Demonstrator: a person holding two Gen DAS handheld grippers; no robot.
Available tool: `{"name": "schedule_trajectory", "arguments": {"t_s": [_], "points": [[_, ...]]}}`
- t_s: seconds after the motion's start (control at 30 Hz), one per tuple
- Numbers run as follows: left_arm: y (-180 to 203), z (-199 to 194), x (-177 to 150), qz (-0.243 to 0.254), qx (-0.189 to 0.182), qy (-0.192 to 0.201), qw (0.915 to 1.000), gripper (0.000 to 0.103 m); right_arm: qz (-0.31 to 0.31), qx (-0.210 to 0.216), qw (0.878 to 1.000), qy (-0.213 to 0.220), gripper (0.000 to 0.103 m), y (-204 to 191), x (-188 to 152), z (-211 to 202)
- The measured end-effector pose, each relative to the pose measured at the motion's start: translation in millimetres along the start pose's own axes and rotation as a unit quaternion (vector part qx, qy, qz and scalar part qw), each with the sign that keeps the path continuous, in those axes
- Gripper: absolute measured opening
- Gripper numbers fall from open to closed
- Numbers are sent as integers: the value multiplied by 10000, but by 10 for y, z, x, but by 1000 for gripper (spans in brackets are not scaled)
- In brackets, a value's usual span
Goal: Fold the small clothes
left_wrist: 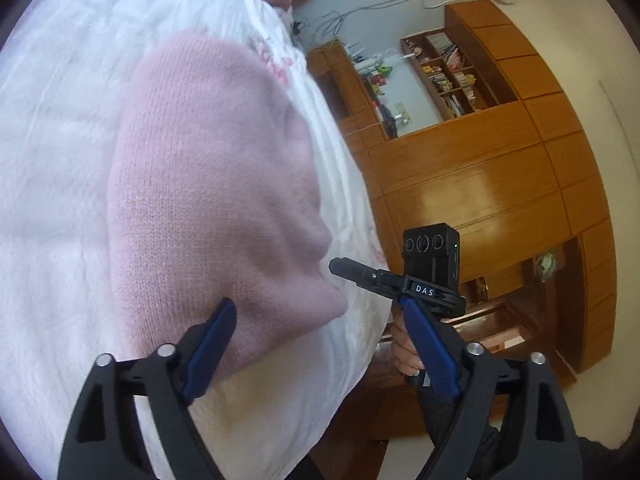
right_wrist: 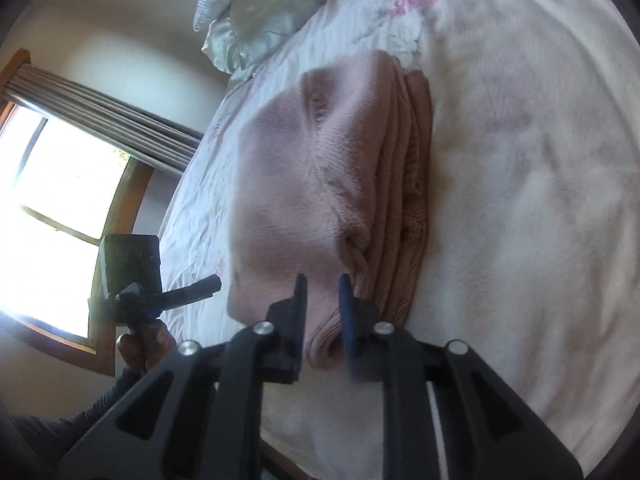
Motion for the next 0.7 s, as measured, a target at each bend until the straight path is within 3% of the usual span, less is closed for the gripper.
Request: {"name": "schedule_trajectory", "arguments": {"t_s": [0.03,0.1,0.13,0.23,0.3,0.5,0.7], "points": [[-68,-113,13,14,189,160,9997,100,-19,-125,9999,73,51,-6,31,-70],[-274,-318,47,-153,464,356,9982,99,77,-305,9990,310,87,70,158,-173],[-383,-379,50,-316,491,357,9977,99,163,-223,9990,359,92,133,229,-205],[-759,-394,40,-775,553,109,9954,99,836,553,9950,13,92,442,457,-92],[-916,-294,61,-1045,480,-109,9933,99,1166,773,9899,-240,92,624,629,53],[-940,164,141,-983,89,-606,9933,99,1313,639,9880,-496,92,950,1053,388],[-835,535,184,-793,-409,-814,9927,99,1050,720,9895,-678,92,887,1185,619]]}}
Point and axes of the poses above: each gripper's, at about its wrist camera, not at the fingertips, and z roughly the way its jaws point, y to its right, x to its top, the point moved 8 cm from there along z, roughly the way its jaws point, and after that the axes turned 7 degrees about x, right-handed, at the moved point
